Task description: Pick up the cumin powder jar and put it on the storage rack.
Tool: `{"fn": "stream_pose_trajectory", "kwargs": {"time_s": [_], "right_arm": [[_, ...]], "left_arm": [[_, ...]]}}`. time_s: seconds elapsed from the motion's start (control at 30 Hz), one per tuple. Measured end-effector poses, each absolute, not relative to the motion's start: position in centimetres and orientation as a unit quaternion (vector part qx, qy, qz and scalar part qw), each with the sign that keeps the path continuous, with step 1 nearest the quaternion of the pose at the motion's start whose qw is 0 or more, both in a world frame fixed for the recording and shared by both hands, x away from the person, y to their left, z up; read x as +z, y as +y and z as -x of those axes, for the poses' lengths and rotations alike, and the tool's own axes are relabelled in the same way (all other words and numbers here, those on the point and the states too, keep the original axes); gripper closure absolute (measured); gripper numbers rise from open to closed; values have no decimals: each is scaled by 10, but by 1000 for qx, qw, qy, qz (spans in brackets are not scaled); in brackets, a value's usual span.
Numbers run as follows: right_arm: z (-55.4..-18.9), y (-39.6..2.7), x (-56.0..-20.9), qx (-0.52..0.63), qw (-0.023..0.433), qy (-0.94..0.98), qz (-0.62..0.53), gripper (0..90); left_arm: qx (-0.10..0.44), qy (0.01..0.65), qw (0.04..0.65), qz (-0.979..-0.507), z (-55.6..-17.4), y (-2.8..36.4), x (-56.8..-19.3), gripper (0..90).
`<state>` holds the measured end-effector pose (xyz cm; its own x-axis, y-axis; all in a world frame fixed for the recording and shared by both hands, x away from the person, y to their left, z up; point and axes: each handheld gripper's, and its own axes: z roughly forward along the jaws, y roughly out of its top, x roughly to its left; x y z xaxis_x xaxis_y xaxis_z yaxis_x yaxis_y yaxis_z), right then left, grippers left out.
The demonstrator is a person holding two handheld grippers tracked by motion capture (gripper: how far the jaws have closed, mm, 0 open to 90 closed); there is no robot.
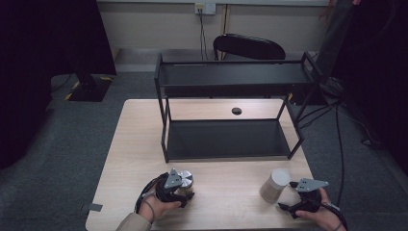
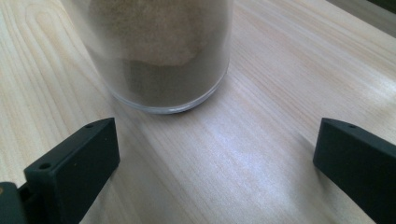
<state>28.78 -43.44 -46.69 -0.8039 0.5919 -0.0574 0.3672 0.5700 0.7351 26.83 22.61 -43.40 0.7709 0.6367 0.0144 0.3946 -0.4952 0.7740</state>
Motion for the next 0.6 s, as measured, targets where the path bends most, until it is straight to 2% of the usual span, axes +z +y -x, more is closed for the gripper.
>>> {"fn": "stream_pose_trajectory", "kwargs": {"time_s": [0.6], "right_arm": [[-288, -434, -467, 374, 150, 873, -275, 0]], "left_arm": [[160, 303, 414, -843, -280, 235, -376, 309]]}}
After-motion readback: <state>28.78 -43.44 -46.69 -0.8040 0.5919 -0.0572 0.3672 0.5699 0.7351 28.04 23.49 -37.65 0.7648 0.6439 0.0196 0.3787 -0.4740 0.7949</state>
